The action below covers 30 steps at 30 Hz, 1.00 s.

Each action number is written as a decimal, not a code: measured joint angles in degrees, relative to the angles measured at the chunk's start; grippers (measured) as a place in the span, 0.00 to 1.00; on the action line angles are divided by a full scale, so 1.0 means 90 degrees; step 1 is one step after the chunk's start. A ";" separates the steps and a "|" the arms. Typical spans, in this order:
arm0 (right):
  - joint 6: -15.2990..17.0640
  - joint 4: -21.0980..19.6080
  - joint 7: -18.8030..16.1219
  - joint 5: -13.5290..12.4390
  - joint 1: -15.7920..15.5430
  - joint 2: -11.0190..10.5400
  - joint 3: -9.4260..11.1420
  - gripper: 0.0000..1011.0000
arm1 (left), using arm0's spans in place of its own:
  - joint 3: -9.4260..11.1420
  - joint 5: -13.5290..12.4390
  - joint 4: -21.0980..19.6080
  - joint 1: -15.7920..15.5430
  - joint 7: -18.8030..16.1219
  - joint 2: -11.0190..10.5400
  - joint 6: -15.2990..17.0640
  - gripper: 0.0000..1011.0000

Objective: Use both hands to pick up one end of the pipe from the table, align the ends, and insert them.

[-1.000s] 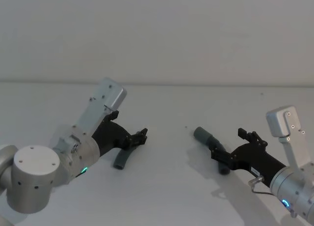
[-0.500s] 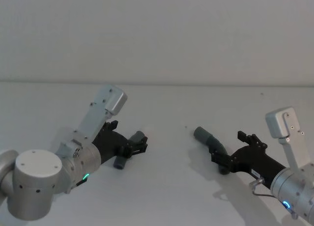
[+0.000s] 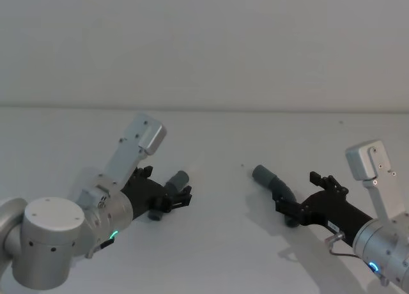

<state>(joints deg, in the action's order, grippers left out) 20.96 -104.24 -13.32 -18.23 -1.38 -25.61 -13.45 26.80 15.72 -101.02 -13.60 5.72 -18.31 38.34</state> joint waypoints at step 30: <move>0.0017 0.0001 -0.0010 0.0000 0.0000 -0.0001 0.0001 0.99 | 0.0092 -0.0193 0.0621 -0.0242 0.0166 0.0227 0.0005 0.99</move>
<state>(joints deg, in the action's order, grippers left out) 21.12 -104.24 -13.41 -18.23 -1.37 -25.62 -13.44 27.63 13.98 -95.43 -15.78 7.22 -16.26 38.39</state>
